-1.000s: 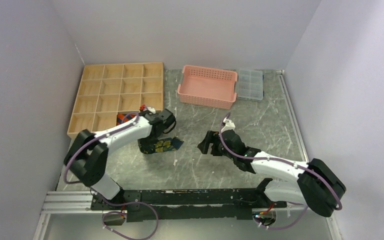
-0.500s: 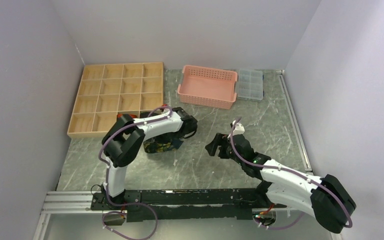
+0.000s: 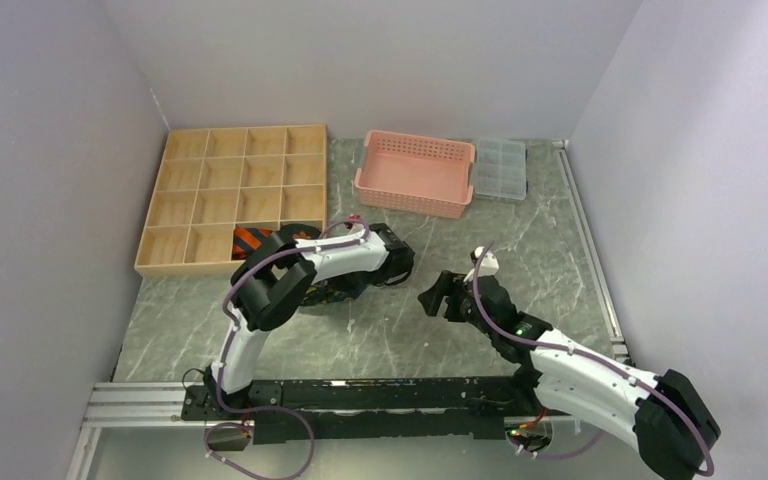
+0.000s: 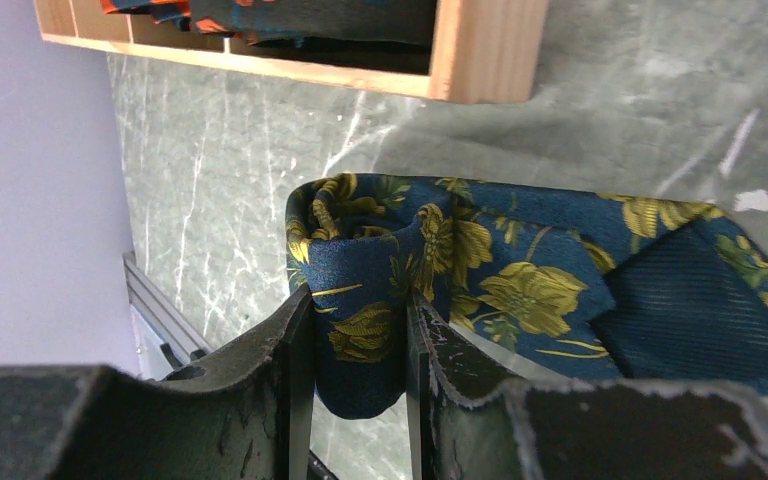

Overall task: Roll the ties
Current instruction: Roll the tie at the center of the board.

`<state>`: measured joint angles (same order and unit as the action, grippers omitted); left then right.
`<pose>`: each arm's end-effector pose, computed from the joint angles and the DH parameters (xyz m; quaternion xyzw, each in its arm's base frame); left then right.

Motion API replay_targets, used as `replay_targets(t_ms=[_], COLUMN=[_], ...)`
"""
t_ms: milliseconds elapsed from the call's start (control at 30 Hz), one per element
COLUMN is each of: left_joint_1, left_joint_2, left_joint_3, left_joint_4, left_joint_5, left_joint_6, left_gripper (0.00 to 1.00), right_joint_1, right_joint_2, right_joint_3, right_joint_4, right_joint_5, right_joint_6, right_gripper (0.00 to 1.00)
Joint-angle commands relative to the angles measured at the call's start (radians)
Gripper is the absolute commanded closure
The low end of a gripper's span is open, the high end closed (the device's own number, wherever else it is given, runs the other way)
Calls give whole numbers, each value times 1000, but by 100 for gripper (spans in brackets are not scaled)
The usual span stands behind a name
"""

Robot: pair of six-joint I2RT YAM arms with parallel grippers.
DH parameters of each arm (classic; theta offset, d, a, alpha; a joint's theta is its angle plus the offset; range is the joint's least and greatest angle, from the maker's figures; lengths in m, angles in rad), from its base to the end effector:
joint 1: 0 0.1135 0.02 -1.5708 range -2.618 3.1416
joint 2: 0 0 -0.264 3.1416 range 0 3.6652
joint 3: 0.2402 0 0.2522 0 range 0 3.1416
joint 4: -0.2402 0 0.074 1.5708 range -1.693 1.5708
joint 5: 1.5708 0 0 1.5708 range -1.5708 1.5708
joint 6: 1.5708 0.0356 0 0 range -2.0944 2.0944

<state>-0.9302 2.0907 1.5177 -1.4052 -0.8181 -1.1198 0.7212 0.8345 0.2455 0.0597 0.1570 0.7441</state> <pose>0.2303 -0.2655 0.1699 -0.0049 0.9021 0.3608 0.2366 0.1343 0.1107 0.1678 0.0489 0.8643 0.2812 0.4142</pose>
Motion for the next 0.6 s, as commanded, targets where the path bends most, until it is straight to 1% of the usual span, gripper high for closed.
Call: replay_targets(t_ms=[0,167,267,433,567], left_joint_1=[-26,-40,-46,-47,-46], left_joint_2=[32,77,78,39,-12], left_joint_3=[26,46,34,-1,-33], left_joint_4=[80,100,136,214,276], left_joint_5=[36,56,77,130,184], left_joint_6=[34,65,85,131,157], left_gripper=[97,97,96,84,69], right_joint_1=[-5,-5,-6,-6,-6], right_joint_2=[-32,-32,-37,-63,-78], right_joint_3=[-15,-17,-17,-18,-17], right_joint_4=[-12,-14,-21,-46,-55], right_joint_5=[30,30,32,37,41], right_joint_6=[-1,1,1,-4,-6], right_gripper=[18,18,18,18,18])
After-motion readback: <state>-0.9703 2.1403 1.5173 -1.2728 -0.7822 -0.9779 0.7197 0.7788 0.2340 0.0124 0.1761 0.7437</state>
